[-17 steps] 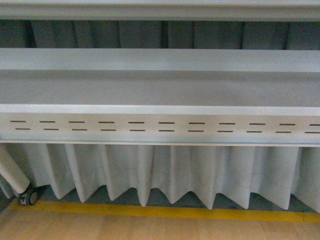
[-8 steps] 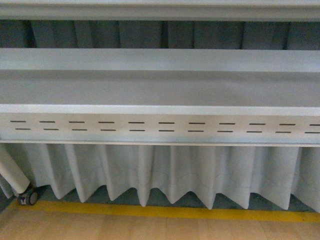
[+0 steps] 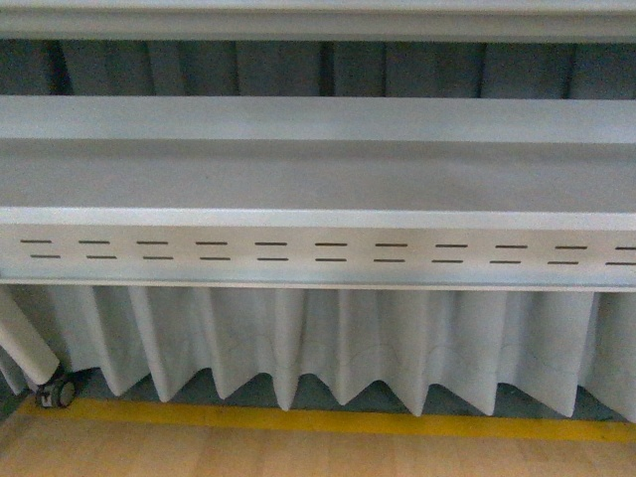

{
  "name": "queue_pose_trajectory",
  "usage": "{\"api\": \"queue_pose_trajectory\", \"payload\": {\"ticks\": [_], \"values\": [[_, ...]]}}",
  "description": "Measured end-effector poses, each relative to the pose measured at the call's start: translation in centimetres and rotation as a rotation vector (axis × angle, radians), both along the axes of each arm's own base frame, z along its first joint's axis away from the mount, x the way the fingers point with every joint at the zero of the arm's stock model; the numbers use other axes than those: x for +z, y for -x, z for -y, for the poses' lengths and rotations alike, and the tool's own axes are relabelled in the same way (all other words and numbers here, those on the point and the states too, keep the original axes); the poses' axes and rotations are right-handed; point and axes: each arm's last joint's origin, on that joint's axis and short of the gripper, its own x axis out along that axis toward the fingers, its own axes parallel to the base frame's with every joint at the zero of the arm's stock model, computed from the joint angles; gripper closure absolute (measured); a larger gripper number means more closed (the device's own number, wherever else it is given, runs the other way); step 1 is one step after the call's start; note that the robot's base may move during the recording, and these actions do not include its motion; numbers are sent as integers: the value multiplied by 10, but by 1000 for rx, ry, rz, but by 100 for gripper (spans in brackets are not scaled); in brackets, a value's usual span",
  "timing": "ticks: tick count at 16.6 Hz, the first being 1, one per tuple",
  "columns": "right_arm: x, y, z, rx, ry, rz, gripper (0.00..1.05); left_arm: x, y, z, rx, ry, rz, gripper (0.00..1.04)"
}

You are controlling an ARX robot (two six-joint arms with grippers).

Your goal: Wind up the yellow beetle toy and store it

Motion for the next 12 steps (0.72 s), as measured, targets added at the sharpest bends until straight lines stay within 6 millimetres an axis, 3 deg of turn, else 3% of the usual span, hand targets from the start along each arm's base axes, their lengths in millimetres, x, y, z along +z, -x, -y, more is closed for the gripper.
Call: {"api": "queue_pose_trajectory", "payload": {"ticks": [12], "values": [[0, 0, 0, 0, 0, 0, 7, 0, 0, 0, 0, 0, 0, 7]]}}
